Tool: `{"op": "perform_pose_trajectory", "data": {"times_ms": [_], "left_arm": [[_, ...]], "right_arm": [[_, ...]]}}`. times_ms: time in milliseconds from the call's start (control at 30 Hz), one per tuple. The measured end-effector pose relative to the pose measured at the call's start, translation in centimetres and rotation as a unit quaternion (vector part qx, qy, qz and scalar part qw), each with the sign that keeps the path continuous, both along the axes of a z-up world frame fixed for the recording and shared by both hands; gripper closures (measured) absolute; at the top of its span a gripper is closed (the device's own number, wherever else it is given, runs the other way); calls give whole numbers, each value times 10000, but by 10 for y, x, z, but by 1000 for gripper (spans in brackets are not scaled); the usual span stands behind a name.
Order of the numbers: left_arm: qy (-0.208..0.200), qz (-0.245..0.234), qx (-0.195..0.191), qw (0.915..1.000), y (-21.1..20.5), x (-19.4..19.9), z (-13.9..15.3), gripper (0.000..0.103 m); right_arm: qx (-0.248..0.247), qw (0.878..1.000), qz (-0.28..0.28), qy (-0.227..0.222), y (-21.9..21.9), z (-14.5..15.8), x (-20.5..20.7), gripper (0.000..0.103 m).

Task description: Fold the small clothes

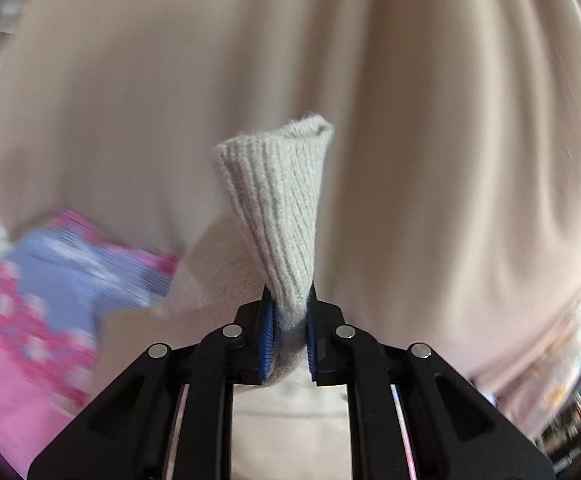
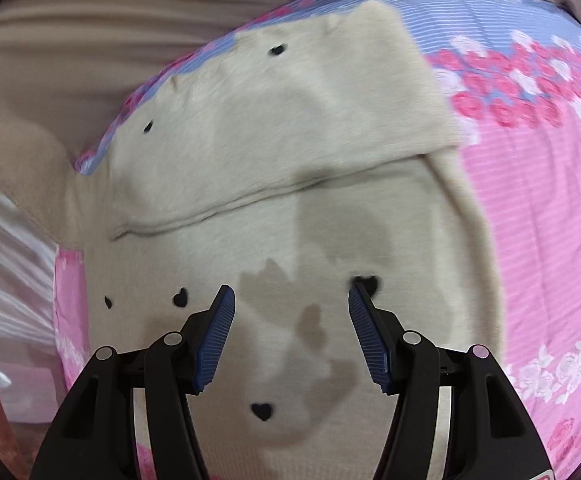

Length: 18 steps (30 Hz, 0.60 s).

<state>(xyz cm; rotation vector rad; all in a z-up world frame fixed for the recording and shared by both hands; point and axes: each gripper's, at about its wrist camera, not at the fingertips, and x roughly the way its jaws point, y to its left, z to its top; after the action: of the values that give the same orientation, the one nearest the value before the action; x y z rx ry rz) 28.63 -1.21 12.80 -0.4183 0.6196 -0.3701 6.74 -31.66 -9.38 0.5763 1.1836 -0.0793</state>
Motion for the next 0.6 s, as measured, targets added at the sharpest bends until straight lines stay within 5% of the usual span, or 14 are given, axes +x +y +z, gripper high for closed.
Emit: {"op": "perform_pose_trajectory", "data": {"times_ms": [233, 600], "left_arm": [[604, -710, -210, 9954, -107, -12, -30, 91], [691, -333, -164, 9969, -69, -46, -40, 91]], "right_arm": [[-242, 9989, -380, -102, -42, 4, -27, 45], [-315, 9983, -451, -191, -70, -1, -9, 44]]}}
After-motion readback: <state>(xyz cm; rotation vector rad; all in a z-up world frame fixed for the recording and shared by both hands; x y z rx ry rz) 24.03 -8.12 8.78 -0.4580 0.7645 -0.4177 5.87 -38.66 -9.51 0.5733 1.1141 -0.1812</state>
